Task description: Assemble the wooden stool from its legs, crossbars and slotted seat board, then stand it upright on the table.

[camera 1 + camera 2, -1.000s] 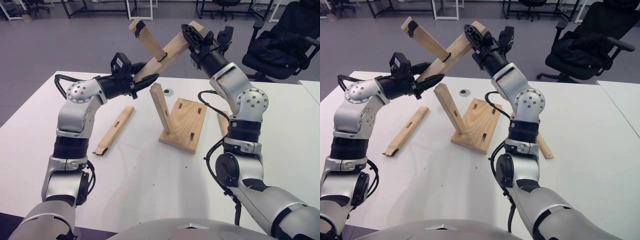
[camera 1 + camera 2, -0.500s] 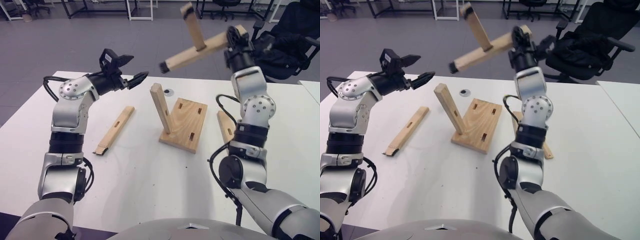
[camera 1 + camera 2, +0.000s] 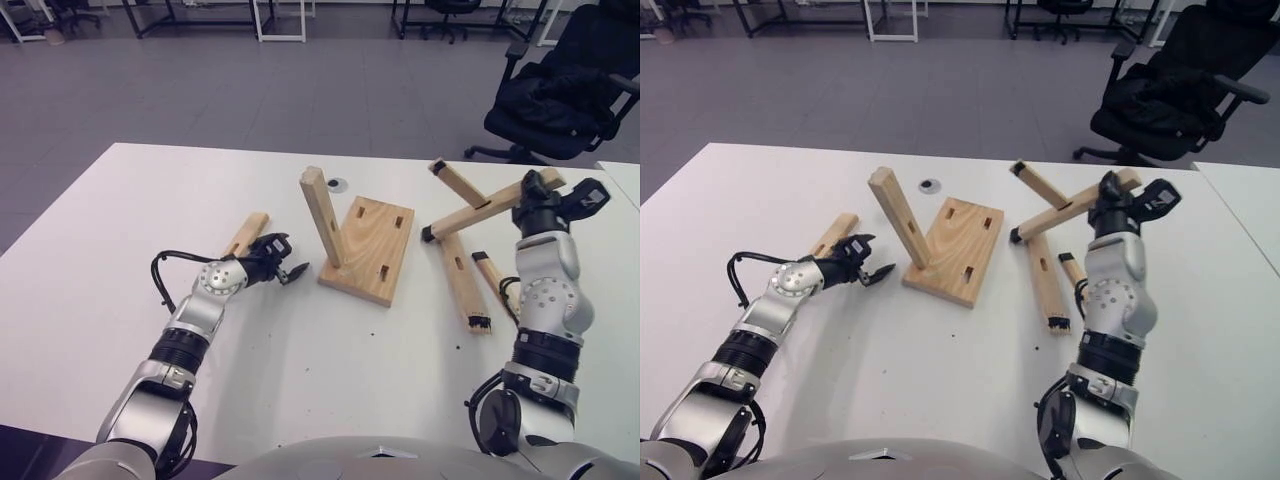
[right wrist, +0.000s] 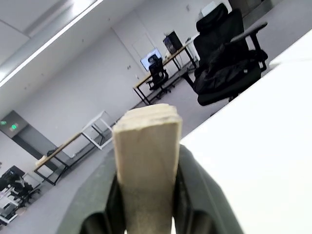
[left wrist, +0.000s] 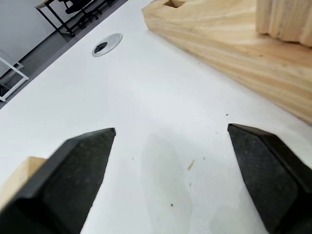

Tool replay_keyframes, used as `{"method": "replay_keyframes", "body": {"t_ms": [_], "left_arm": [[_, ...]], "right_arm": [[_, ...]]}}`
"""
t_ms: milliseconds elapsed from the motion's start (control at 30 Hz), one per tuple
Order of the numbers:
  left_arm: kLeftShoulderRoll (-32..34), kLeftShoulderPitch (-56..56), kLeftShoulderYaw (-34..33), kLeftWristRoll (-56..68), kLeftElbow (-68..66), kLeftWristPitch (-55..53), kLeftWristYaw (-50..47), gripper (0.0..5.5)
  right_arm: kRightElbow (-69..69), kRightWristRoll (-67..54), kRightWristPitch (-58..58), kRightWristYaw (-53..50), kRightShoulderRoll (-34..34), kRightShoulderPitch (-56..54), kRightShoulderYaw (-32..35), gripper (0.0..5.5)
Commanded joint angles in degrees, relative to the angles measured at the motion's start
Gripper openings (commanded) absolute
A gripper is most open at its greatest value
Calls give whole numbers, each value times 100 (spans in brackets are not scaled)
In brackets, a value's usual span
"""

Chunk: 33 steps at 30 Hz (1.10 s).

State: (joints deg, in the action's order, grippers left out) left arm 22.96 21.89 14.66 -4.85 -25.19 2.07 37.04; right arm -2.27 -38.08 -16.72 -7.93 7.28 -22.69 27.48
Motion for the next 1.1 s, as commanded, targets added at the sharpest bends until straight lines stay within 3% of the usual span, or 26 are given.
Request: {"method": "replay_keyframes", "body": {"t_ms": [33,200,367,433,600,833,1100], "left_arm": [[33,-398,377,-103,378,-346,472,424],[22,-501,433,-36,1070,-700,609,424],[317,-628,61,76,1500,-790,537,424],[297,-608,-113,199,1610,-830,480,424],[53,-603,-766,801,2193,-1005,181,424],[-78,-420,-1021,1252,3105,-1700,-31,424],[88,-214,-1294,1416,3594,-2211,-176,424]], "right_arm": [[-779,31,49,155,-243,-218,-99,101],[-927,-40,78,445,-260,-390,-185,101],[671,-994,-904,253,590,-686,186,101],[1562,-1412,-1759,-220,864,-316,168,101],[3183,-2854,-3152,-2023,781,563,38,101],[3450,-2435,-2976,-2210,501,1008,-517,101],[3663,-1240,-2633,-1556,730,1454,-1347,101]]}}
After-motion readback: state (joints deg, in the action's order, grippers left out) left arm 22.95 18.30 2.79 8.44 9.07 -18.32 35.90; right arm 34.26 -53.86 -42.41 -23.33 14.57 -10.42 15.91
